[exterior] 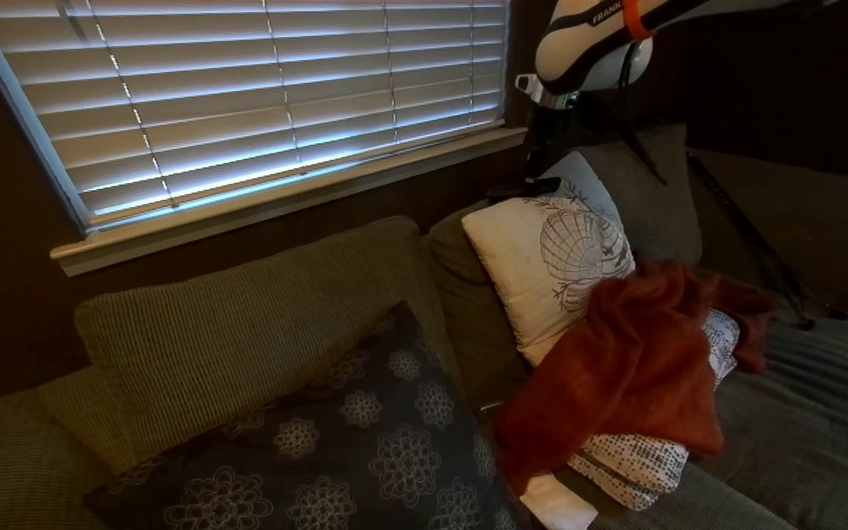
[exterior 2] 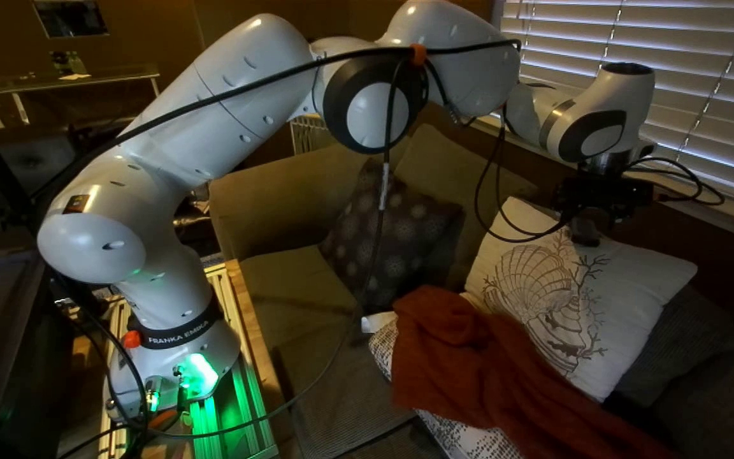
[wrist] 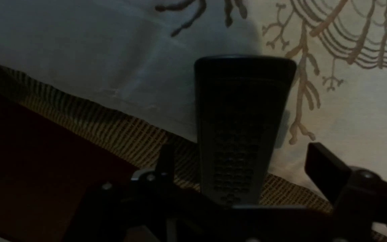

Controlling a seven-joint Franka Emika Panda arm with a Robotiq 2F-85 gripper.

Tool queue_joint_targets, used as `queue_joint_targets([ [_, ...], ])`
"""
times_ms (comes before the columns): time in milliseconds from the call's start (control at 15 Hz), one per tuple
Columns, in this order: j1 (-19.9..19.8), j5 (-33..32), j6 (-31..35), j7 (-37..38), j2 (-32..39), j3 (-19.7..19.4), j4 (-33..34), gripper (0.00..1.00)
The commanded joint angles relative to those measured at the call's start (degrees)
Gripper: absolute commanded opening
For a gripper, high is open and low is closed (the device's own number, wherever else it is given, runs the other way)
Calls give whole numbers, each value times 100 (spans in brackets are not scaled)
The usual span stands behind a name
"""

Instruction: Remove the black remote from the white pillow, place it on the brown fleece and then cover the remote with the fleece

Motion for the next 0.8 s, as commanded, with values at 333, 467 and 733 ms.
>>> queue_joint_targets([
  [333, -30, 116, -150, -383, 658, 207, 916, 66],
  [467, -36, 130, -164, -461, 710, 240, 1001, 50],
  [733, -60, 170, -224, -668, 774, 308, 1113, 34],
])
